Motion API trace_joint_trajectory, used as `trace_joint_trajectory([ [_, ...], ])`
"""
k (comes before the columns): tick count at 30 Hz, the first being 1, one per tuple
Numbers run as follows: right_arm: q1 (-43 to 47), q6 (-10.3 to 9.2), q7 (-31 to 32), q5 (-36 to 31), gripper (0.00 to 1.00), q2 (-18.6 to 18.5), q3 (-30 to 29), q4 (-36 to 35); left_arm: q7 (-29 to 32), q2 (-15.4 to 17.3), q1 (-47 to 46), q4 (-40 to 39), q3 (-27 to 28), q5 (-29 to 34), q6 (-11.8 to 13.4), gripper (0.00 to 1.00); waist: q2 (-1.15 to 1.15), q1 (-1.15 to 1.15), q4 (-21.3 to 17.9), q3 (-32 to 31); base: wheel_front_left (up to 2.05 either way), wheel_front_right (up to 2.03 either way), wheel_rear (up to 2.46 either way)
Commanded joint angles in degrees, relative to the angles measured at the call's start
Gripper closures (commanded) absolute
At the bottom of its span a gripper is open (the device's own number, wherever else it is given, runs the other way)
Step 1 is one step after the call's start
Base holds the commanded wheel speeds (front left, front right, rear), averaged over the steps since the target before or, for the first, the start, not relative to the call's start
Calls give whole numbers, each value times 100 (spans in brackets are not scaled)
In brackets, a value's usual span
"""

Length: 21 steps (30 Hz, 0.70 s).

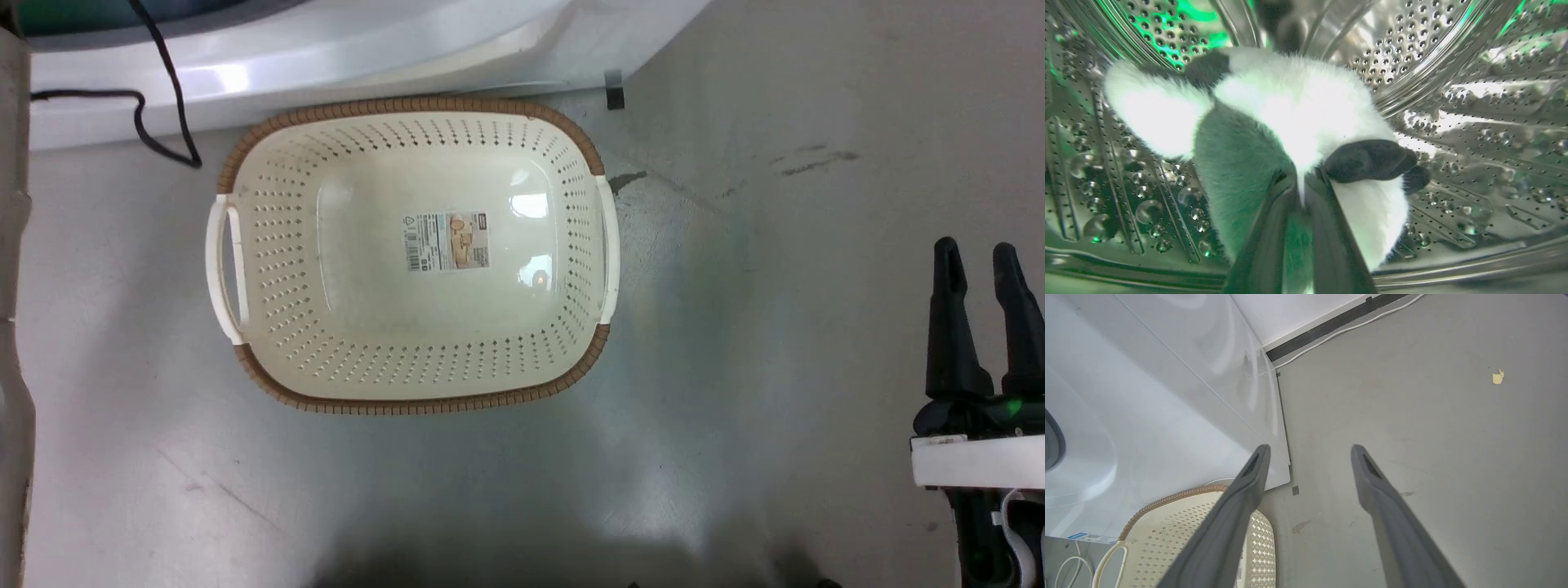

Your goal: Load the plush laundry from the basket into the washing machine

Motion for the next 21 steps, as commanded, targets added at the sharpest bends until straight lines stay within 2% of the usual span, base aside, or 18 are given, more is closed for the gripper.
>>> trace_joint_trajectory([
  [1,-48,-4,-11,35,0,-35,-27,-47,71,27,-173,26,-15,7,-6,100,0,-1,-6,99,0,0,0],
  [8,-43,-4,-27,53,0,-50,-42,-90,356,-19,-358,151,4,-126,-22,100,0,-1,-10,209,0,0,0],
  [9,-43,-4,-32,56,0,-48,-38,-92,436,-34,-398,211,10,-171,-27,56,0,-1,-15,228,0,0,0],
  [10,-43,-4,-32,56,0,-48,-38,-92,436,-34,-398,211,10,-171,-27,56,0,-1,-15,228,0,0,0],
  [11,-42,-4,-35,57,0,-47,-38,-89,459,-38,-416,237,5,-181,-33,0,0,-1,-15,232,0,0,0],
  [21,-85,-4,-29,37,0,-61,-10,-19,736,-219,-417,651,77,-515,-115,0,0,-1,53,59,0,0,0],
])
